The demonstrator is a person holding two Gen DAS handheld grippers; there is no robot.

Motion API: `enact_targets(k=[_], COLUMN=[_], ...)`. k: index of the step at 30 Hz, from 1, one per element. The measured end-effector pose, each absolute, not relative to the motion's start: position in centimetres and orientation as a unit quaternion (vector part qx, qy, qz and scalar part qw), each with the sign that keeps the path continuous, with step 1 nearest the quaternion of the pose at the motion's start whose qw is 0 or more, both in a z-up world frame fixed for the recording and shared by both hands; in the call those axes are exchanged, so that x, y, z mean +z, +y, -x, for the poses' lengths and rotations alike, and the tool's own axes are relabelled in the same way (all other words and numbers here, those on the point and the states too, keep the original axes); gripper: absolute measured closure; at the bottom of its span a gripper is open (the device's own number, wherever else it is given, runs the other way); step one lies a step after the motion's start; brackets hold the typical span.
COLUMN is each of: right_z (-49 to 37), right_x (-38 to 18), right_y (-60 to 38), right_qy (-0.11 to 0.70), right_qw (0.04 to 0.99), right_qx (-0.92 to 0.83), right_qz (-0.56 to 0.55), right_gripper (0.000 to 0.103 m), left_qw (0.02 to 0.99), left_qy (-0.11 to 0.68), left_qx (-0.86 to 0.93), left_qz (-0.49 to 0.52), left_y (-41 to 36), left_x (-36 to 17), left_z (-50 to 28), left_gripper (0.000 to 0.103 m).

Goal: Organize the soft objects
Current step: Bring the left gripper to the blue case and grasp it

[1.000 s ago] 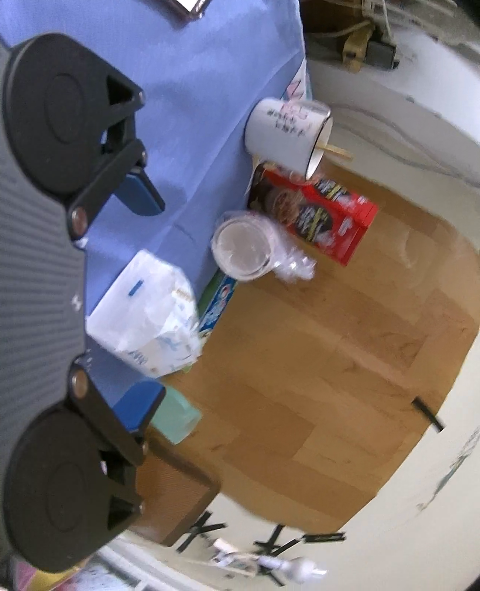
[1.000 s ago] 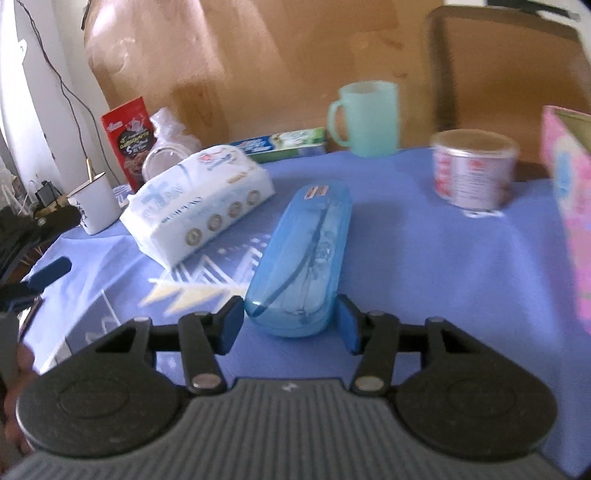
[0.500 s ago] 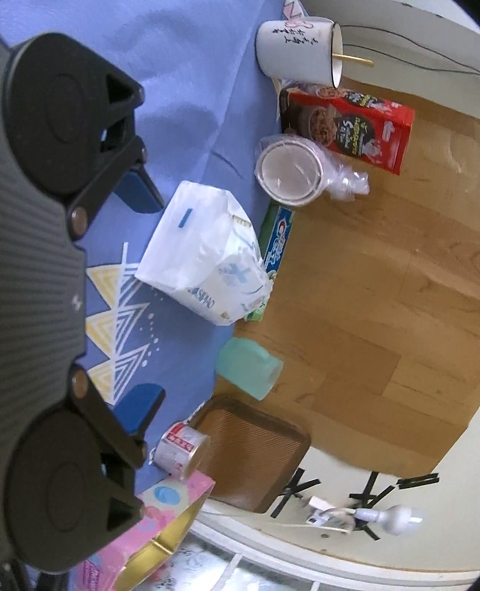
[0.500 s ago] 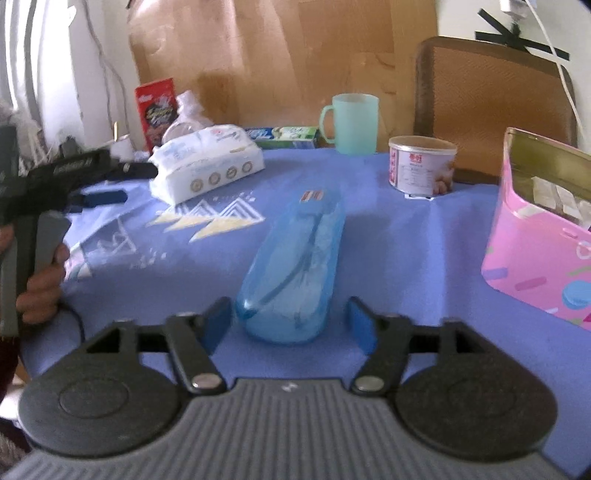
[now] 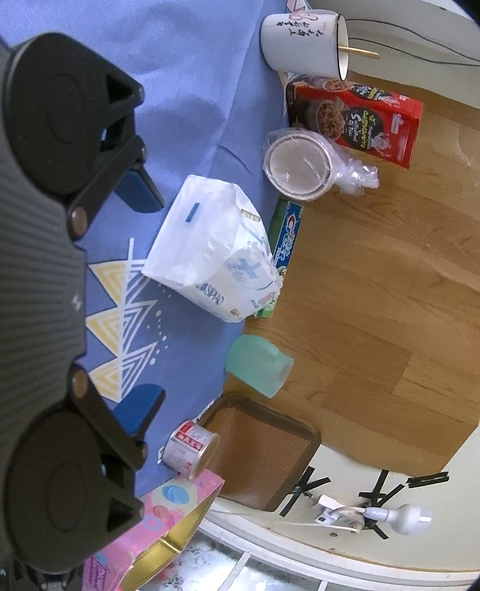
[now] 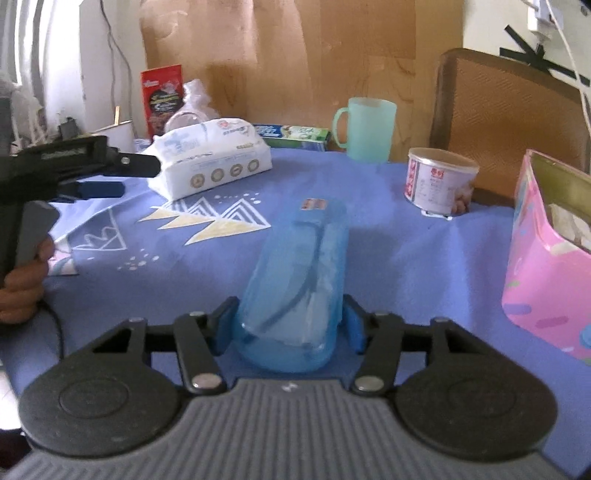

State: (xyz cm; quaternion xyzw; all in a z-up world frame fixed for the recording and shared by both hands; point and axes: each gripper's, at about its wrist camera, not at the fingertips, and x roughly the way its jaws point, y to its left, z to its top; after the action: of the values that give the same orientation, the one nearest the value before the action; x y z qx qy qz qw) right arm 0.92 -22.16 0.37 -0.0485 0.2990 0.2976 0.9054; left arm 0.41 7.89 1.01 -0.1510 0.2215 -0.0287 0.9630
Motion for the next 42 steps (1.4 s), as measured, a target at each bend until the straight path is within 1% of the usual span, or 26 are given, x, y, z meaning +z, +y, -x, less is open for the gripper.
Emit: enact_targets(k=[2,7,10,12,16,20,23,25,27,30,31,32,33,34,36,37,38,40,42], right_z=[-0.3,2.4,2.5,2.2,2.6,2.7,2.8,2.8,2.8,2.2,2.0,1.8,1.6,1.4,2.0,2.6,3.3,4.1,4.2], right_x=[0.5,0.6,0.6,0.4,0.4,0.2,0.2,0.4,0.6,0.6,0.5,0.4,0.2,0.0,0.0,0.1,0.4,1.1,2.2], right_y=[-22.7,-23.5,-24.8,-25.9,-26.9,-26.8,-26.4,-26.3,-26.4,-26.9,-27.0,-27.0,-26.9,-26.8,-26.4,-26.2,-26.0,-26.5,-28.0], right_qy=[0.298,0.283,0.283,0.290,0.286,0.284,0.275,0.262,0.249,0.243,0.245,0.247,0.252,0.259,0.252,0.236,0.214,0.176,0.150], right_qw=[0.896,0.869,0.884,0.893,0.896,0.890,0.888,0.888,0.890,0.890,0.888,0.886,0.880,0.876,0.877,0.884,0.894,0.913,0.930], right_qx=[0.325,0.392,0.359,0.335,0.333,0.350,0.360,0.365,0.365,0.370,0.374,0.381,0.392,0.398,0.402,0.396,0.381,0.354,0.326], right_qz=[0.052,0.108,0.101,0.082,0.069,0.071,0.083,0.096,0.110,0.111,0.107,0.101,0.093,0.085,0.073,0.082,0.096,0.102,0.080], right_gripper=[0.044,0.046,0.037,0.037,0.036,0.035,0.029,0.027,0.019,0.017,0.018,0.020,0.041,0.045,0.048,0.048,0.048,0.049,0.048], left_qw=[0.963,0.964,0.965,0.964,0.945,0.925,0.907,0.899,0.890,0.884,0.882,0.882,0.881,0.881,0.879,0.878,0.877,0.879,0.888], left_qy=[0.224,0.230,0.233,0.239,0.267,0.300,0.339,0.357,0.368,0.385,0.390,0.393,0.397,0.394,0.397,0.400,0.398,0.389,0.370], left_qx=[-0.030,-0.025,-0.019,-0.018,-0.079,-0.142,-0.173,-0.184,-0.196,-0.192,-0.189,-0.185,-0.180,-0.177,-0.170,-0.169,-0.177,-0.201,-0.225], left_qz=[0.146,0.133,0.121,0.118,0.173,0.183,0.178,0.176,0.183,0.184,0.184,0.185,0.187,0.191,0.202,0.204,0.202,0.188,0.157], left_y=[7.8,7.3,6.9,6.5,4.9,1.6,-0.6,-1.7,-2.4,-3.3,-3.6,-3.8,-3.9,-3.9,-3.8,-4.0,-4.4,-6.0,-8.4], left_x=[1.0,1.0,1.1,1.2,1.4,2.2,2.3,2.1,1.8,1.2,1.1,0.9,0.6,0.4,0.5,0.9,1.3,2.8,4.9], left_z=[-0.5,-0.6,-0.6,-0.6,0.5,1.4,1.5,1.6,1.6,0.9,0.6,0.2,-0.3,-0.8,-1.6,-2.0,-2.3,-3.0,-3.7], left_gripper=[0.001,0.001,0.001,0.001,0.001,0.001,0.004,0.006,0.007,0.012,0.013,0.014,0.015,0.017,0.020,0.020,0.024,0.024,0.024])
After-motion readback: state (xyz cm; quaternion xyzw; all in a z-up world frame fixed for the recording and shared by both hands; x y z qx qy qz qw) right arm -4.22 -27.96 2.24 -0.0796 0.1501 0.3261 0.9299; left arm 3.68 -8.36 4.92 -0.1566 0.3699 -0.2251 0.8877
